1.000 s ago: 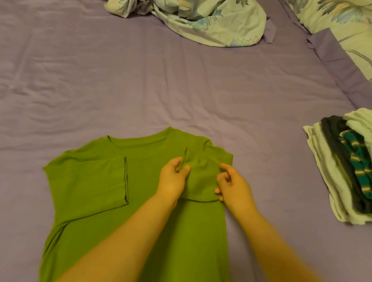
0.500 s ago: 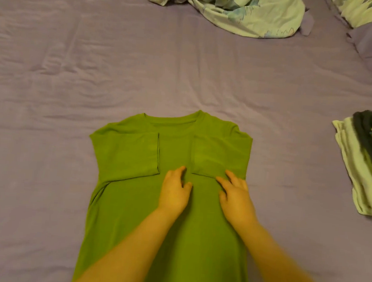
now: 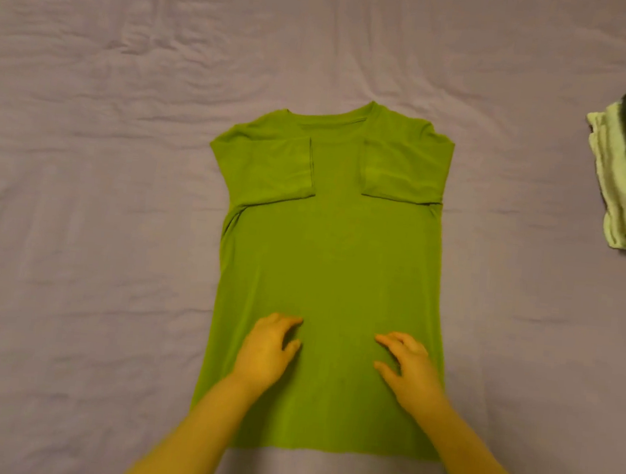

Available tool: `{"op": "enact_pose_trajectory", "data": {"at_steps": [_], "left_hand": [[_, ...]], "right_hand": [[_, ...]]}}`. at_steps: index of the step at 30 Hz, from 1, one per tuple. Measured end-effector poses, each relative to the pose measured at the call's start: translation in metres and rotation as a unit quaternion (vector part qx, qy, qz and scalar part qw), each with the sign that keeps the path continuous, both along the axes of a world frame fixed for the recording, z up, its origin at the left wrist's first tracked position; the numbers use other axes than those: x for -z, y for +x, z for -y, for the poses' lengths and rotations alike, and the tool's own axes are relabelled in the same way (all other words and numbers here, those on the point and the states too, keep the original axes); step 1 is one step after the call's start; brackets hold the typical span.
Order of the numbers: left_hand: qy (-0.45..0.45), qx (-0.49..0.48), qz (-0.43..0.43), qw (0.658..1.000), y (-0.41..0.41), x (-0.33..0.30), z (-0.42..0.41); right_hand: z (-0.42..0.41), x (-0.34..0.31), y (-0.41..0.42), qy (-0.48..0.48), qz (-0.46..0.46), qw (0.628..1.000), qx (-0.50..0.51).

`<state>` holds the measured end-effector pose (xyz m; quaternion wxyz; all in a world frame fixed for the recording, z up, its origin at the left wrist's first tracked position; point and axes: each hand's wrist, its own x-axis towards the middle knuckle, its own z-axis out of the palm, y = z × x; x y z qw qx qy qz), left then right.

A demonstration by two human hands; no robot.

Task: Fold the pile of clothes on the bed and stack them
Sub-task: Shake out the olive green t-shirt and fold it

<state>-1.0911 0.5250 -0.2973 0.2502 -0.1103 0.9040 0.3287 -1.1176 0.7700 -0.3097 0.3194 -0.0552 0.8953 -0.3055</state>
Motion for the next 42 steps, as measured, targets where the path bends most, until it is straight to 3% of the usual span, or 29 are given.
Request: {"op": "enact_pose_trajectory", "data": {"at_steps": [2,6,9,11,14,17,21,24,29,33,35,42], "left_hand": [[-0.029,0.026,-0.002,0.999,0.027,0.003,0.011],[-0.052,-0.038,-0.002,0.998,0.068,-0.002,0.022],[-0.148,-0.082,-0.016,0.985,0.093,-0.008,0.028],[-0.164,-0.126,0.004,0.978,0.107,-0.01,0.034],[-0.12,-0.196,0.046,0.972,0.119,-0.008,0.042],[0.003,-0.305,0.072,0.95,0.12,-0.004,0.045],[0.094,-0.372,0.085,0.92,0.12,-0.011,0.044],[0.15,-0.392,0.053,0.906,0.115,-0.025,0.042],[0.293,-0.448,0.029,0.844,0.083,-0.055,0.036],[0.376,-0.492,0.011,0.785,0.038,-0.073,0.04],[0.402,-0.514,0.008,0.758,0.015,-0.076,0.046],[0.365,-0.612,-0.007,0.702,-0.066,-0.069,0.071]], "right_hand": [[0.0,0.0,0.02,0.006,0.001,1.0,-0.026],[0.007,-0.003,0.046,0.007,-0.01,1.0,0.015],[0.004,-0.007,0.058,0.093,-0.08,0.992,0.037],[-0.001,-0.012,0.067,0.155,-0.127,0.979,0.048],[-0.008,-0.014,0.08,0.225,-0.06,0.97,0.073],[-0.011,-0.012,0.087,0.245,-0.029,0.958,0.146],[-0.02,-0.006,0.081,0.117,0.028,0.954,0.276],[-0.017,-0.014,0.073,0.038,0.01,0.958,0.285],[-0.003,-0.042,0.042,-0.127,0.022,0.928,0.351],[0.004,-0.062,-0.005,-0.27,0.094,0.854,0.434],[0.003,-0.068,-0.033,-0.298,0.131,0.82,0.472],[0.003,-0.067,-0.134,-0.359,0.2,0.721,0.558]]}}
